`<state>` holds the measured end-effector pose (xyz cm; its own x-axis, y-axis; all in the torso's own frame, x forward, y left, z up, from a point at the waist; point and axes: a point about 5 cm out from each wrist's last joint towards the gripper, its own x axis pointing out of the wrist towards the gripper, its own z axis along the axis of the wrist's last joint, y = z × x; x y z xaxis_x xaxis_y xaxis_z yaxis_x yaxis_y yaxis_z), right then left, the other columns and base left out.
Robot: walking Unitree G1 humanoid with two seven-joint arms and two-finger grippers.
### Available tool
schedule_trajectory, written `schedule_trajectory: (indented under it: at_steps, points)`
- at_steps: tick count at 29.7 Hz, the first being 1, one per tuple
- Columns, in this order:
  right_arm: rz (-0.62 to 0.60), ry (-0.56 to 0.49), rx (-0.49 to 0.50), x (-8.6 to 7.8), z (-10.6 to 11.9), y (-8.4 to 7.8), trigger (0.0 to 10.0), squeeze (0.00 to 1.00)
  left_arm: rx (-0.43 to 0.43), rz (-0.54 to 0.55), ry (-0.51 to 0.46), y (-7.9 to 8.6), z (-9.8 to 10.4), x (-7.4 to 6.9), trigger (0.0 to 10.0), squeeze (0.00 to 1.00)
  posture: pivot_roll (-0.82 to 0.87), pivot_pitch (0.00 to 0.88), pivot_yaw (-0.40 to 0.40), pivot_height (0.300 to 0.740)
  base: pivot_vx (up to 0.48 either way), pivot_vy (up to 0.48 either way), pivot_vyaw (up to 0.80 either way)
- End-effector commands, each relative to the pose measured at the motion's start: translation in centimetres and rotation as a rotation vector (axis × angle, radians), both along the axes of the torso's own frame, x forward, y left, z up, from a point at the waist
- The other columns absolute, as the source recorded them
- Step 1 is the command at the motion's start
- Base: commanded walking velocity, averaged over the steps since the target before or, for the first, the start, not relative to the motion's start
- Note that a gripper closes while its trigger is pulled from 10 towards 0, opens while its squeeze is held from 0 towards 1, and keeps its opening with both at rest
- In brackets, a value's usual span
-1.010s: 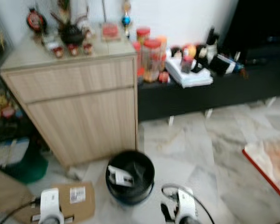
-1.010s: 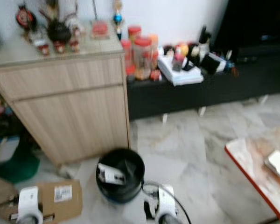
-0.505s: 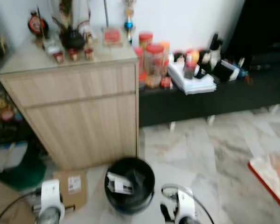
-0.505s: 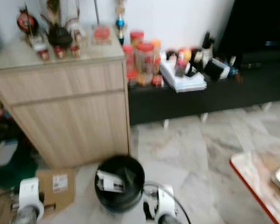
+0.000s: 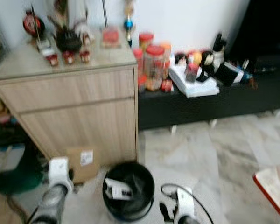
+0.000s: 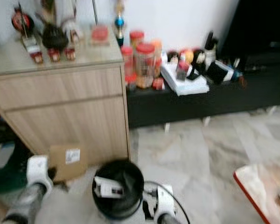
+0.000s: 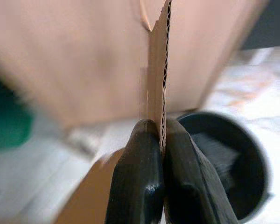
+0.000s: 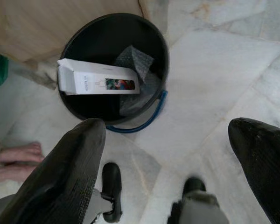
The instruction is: Picking trash to rubbish bin
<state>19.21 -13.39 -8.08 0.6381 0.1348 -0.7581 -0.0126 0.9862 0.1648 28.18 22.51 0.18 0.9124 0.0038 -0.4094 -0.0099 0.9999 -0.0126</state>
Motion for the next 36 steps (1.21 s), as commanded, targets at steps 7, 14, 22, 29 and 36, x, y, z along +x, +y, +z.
schedule_trajectory:
  at_steps: [7, 14, 22, 29, 36]
  points:
    - [-0.020, 0.007, -0.010, -0.2, -0.1, -0.7, 10.0, 0.00, -0.024, -0.104, -0.061, -2.2, 1.4, 1.8, 10.0, 0.00, -0.06, 0.021, 0.007, 0.740, 0.000, 0.000, 0.00]
    - [-0.019, 0.006, -0.006, -0.2, -0.1, -0.5, 10.0, 0.00, -0.015, -0.124, -0.074, -2.7, 2.2, 2.7, 10.0, 0.00, -0.06, 0.026, 0.011, 0.740, 0.000, 0.000, 0.00]
    - [-0.020, 0.005, -0.001, -0.2, -0.1, -0.3, 10.0, 0.00, -0.013, -0.102, -0.051, -2.5, 1.6, 2.2, 10.0, 0.00, -0.06, 0.027, 0.012, 0.740, 0.339, 0.000, 0.00]
    - [-0.008, 0.005, -0.013, -0.2, -0.1, -0.5, 10.0, 0.00, -0.011, -0.090, -0.045, -2.2, 1.3, 1.8, 10.0, 0.00, -0.06, 0.029, 0.009, 0.740, 0.396, 0.000, 0.00]
    - [-0.023, 0.012, 0.000, -0.3, -0.2, -0.5, 10.0, 0.00, -0.014, -0.088, -0.043, -2.1, 1.2, 1.8, 10.0, 0.00, -0.06, 0.030, 0.006, 0.740, 0.416, 0.000, -0.06]
